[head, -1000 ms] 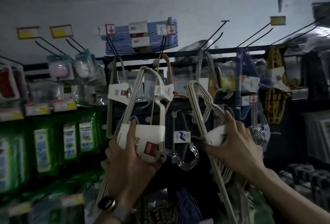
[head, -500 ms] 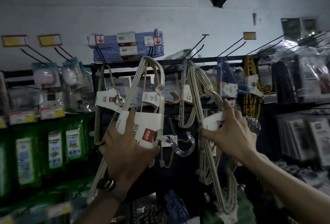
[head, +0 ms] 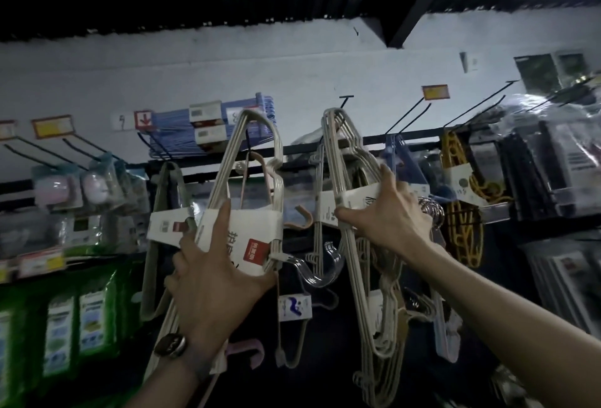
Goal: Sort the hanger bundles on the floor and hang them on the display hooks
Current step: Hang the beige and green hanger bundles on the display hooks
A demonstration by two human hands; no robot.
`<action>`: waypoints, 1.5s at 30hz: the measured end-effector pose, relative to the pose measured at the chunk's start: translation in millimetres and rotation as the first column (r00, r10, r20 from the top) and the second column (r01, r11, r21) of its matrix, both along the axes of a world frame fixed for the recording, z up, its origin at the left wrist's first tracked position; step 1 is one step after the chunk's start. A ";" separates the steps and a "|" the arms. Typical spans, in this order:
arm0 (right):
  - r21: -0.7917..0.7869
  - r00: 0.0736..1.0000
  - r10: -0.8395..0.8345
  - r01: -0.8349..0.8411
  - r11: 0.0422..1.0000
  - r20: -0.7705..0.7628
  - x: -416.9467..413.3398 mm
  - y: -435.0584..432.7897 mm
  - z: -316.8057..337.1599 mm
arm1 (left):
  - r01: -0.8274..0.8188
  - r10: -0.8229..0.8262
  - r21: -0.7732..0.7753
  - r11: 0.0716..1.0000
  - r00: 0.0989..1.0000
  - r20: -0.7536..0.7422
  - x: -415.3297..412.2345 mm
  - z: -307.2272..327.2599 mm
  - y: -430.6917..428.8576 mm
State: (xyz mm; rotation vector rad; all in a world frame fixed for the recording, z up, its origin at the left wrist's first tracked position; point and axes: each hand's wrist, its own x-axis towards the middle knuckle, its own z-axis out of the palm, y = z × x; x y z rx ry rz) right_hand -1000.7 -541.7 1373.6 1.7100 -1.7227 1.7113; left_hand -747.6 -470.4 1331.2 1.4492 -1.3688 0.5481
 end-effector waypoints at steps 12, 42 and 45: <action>0.008 0.989 0.090 -0.092 0.996 0.116 -40.5 -98.2 36.1 | -0.073 0.073 0.017 0.997 0.997 0.001 -39.3 9.4 -40.0; 0.006 0.973 0.153 -0.157 0.988 0.173 -38.2 -145.3 80.2 | -0.198 0.197 0.016 0.980 0.980 0.042 -33.4 -15.3 -59.1; -0.027 0.965 0.177 -0.176 0.984 0.191 -37.4 -154.2 77.6 | -0.197 0.197 0.020 0.980 0.980 0.030 -32.9 -18.5 -61.1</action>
